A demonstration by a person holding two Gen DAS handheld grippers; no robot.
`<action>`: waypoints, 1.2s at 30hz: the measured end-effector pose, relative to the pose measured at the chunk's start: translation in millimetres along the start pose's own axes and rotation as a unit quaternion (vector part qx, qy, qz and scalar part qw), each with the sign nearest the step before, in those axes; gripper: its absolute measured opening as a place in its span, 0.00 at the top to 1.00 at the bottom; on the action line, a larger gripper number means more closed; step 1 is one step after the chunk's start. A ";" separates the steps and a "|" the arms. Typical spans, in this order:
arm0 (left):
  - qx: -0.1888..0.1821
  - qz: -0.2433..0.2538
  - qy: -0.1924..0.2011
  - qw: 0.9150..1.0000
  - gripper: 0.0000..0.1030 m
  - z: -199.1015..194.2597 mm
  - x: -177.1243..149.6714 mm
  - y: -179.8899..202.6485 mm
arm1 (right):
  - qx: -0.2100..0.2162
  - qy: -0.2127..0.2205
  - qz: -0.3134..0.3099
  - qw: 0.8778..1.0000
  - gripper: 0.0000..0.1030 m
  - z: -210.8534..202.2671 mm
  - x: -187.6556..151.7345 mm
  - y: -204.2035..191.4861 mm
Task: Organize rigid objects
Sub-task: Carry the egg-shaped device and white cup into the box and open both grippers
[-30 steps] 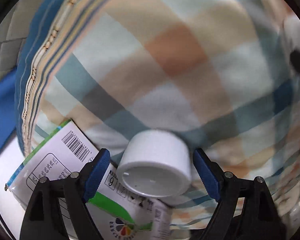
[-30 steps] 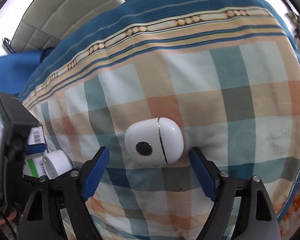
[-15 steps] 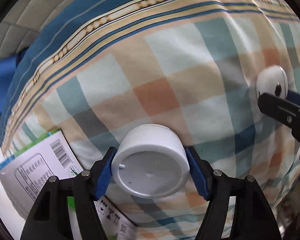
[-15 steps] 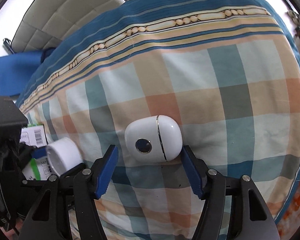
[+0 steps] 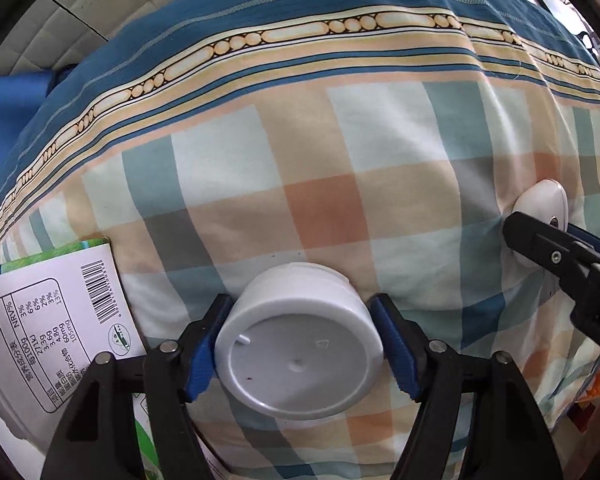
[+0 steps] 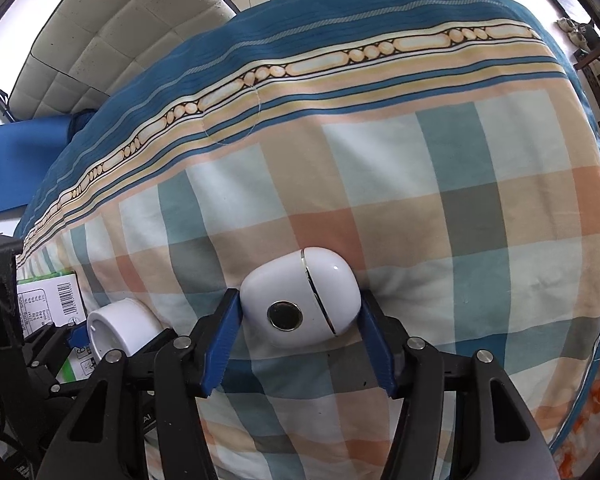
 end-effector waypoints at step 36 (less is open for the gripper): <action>-0.077 0.018 0.114 0.990 0.36 -181.7 -59.3 -51.0 | 0.012 0.054 -0.048 0.997 0.42 -113.3 -47.6 -58.7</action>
Point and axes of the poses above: each gripper's, at about its wrist camera, not at the fingertips, and z roughly the way its jaws point, y to its right, x to its top, the point moved 3 cm from there along z, roughly the way its jaws point, and after that the axes turned 4 degrees about -z, right-handed, at the moved point
